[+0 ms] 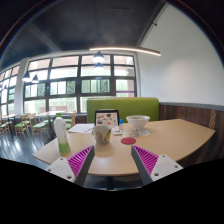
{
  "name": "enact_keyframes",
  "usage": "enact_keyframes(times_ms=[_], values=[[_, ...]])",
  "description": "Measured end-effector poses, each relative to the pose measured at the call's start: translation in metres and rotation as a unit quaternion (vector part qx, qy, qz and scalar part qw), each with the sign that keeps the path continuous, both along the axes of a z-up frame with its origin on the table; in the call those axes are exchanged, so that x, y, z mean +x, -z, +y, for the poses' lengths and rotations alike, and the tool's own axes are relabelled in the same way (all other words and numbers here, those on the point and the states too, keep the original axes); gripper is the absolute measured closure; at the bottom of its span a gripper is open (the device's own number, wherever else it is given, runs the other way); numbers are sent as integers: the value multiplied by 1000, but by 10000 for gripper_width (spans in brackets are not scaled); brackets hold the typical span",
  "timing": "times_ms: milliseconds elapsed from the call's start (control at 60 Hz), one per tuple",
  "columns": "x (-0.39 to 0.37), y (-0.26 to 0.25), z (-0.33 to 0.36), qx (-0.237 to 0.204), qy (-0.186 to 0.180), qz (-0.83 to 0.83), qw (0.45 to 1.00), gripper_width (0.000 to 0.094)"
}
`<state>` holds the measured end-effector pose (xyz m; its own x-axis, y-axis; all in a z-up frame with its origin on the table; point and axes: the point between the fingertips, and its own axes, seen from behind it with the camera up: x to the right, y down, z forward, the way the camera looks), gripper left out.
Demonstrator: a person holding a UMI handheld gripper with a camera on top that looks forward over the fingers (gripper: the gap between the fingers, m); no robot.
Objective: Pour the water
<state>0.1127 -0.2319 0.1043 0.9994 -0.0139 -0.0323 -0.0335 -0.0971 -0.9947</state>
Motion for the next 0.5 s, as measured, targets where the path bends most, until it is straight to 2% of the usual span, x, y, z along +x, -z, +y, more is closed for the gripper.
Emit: enact_keyframes(times_ms=[250, 350, 467, 500], values=[[-10, -3, -4, 2, -7, 1, 1000, 125], [-21, -5, -4, 6, -21, 5, 1000, 122], [-52, 2, 4, 2, -40, -3, 999, 122], [-81, 8, 10, 2, -44, -6, 999, 125]])
